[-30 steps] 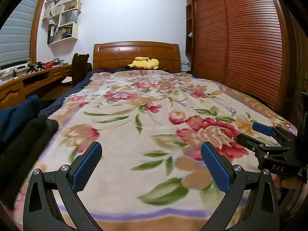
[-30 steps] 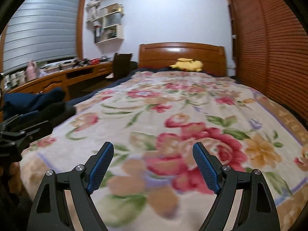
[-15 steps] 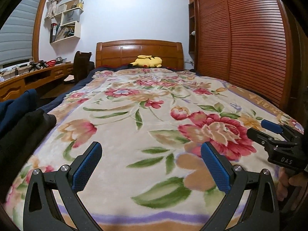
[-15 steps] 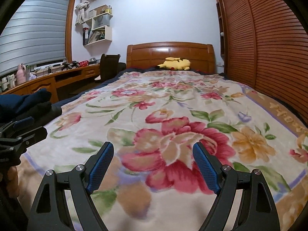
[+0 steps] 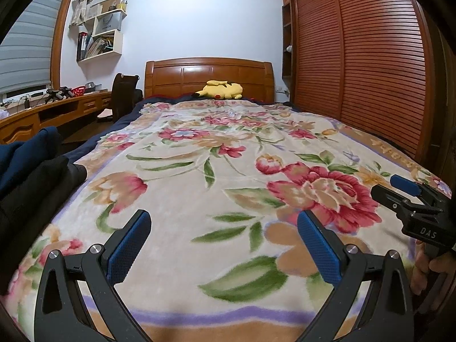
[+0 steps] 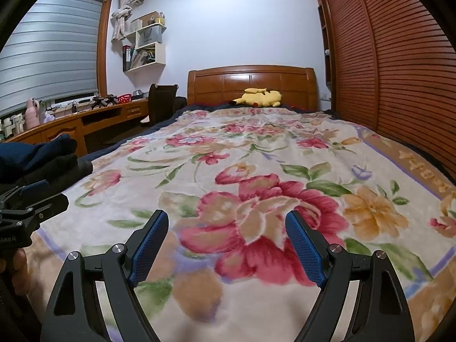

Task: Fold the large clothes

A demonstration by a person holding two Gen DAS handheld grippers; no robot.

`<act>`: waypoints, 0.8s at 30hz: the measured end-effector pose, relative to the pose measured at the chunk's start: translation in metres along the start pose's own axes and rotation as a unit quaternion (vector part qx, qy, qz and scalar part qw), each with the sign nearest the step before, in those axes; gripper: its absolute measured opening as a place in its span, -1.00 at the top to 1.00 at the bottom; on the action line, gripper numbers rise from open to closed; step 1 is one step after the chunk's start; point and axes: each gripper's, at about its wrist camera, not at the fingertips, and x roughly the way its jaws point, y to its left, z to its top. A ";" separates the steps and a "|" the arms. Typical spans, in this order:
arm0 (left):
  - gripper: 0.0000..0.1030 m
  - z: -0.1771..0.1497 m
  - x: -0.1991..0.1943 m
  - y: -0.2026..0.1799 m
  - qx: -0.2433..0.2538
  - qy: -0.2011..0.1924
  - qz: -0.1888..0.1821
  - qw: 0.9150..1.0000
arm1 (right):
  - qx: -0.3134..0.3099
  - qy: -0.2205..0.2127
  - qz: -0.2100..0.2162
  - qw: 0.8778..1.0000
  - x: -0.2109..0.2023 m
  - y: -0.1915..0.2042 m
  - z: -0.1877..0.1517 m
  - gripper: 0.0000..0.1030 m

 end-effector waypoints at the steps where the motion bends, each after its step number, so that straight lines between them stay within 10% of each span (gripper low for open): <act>1: -0.99 0.000 0.000 0.000 0.000 0.000 0.001 1.000 | -0.001 -0.001 0.000 1.000 0.001 -0.001 -0.002 -0.66; 24: -0.99 -0.001 -0.001 0.001 0.004 -0.005 0.011 1.000 | -0.009 -0.002 0.011 1.000 0.007 -0.021 -0.004 -0.66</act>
